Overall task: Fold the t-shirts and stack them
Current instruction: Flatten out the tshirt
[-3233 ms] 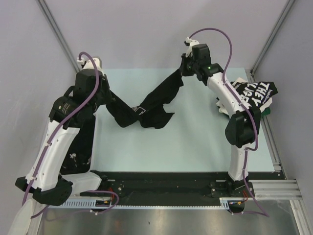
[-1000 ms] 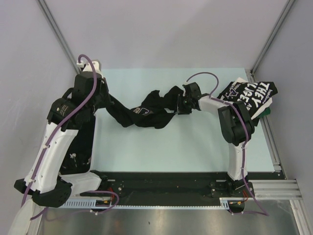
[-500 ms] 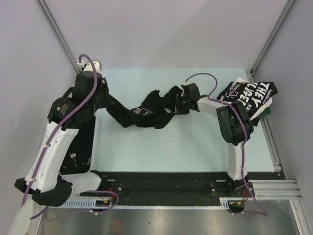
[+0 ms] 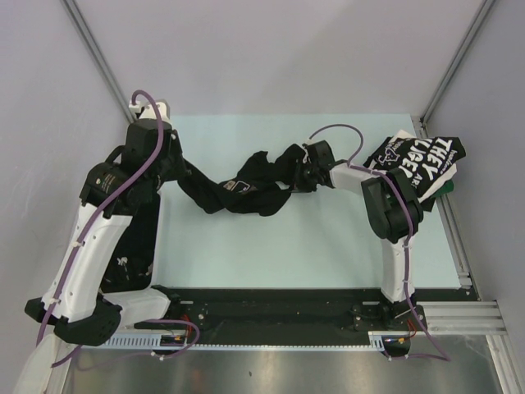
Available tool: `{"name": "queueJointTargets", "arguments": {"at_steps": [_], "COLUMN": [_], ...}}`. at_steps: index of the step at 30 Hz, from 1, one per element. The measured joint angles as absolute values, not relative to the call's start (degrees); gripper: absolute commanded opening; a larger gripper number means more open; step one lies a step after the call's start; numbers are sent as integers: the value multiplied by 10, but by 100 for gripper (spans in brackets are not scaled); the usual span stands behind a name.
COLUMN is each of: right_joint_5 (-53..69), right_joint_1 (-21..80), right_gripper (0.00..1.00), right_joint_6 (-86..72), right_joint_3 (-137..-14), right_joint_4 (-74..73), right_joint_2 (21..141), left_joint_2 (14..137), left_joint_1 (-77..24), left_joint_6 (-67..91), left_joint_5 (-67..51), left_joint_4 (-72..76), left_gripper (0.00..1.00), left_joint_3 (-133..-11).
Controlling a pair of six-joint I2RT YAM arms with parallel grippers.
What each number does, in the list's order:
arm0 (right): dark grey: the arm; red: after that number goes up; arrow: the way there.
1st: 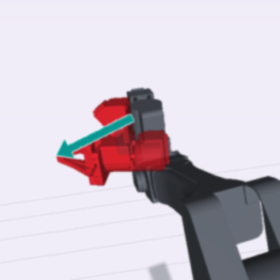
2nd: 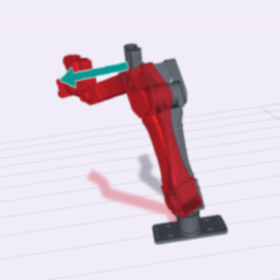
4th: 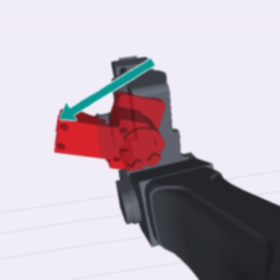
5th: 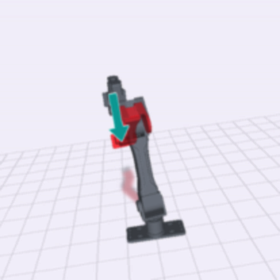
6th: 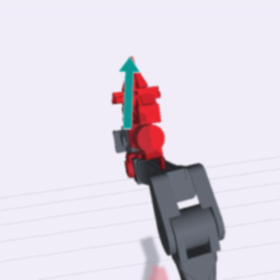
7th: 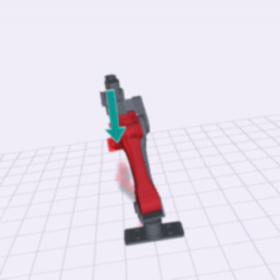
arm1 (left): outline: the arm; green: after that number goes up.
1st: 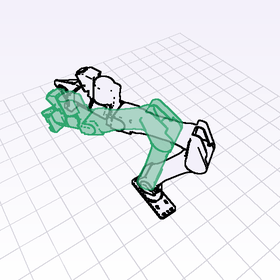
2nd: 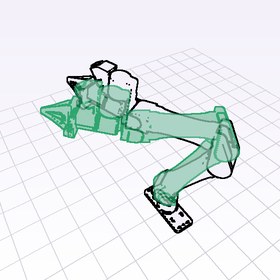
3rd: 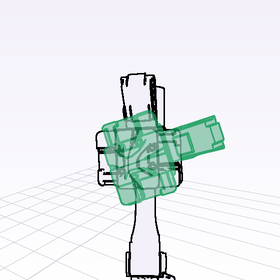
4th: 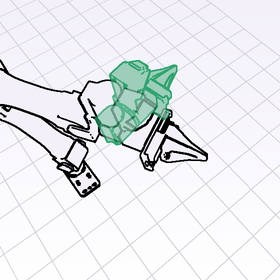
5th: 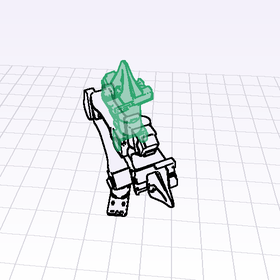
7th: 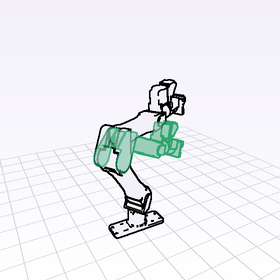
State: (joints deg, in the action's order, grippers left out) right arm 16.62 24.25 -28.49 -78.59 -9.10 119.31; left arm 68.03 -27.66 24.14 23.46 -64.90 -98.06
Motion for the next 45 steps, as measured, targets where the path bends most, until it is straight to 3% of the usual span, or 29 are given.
{"name": "queueJointTargets", "arguments": {"at_steps": [7, 13, 19, 24, 33, 45], "right_joint_5": [169, 150, 124, 113, 102, 40], "right_joint_1": [230, 180, 117, 110, 109, 105], "right_gripper": [0, 0, 0, 0, 0, 0], "right_joint_6": [-275, -259, -238, -221, -212, -145], "right_joint_3": [-780, -777, -902, -1036, -1106, -1164], "right_joint_4": [-99, -142, -186, -229, -279, -315], "right_joint_2": [1173, 1011, 865, 836, 843, 1033], "left_joint_2": [677, 690, 681, 605, 520, 714], "left_joint_1": [-277, -275, -271, -271, -269, -242], "left_joint_6": [239, 221, 183, 163, 135, 94], "left_joint_5": [247, 280, 337, 369, 394, 352], "left_joint_4": [-645, -645, -614, -549, -477, -379], "left_gripper": [0, 0, 0, 0, 0, 0], "left_joint_3": [-977, -1027, -1115, -1081, -1023, -846]}}
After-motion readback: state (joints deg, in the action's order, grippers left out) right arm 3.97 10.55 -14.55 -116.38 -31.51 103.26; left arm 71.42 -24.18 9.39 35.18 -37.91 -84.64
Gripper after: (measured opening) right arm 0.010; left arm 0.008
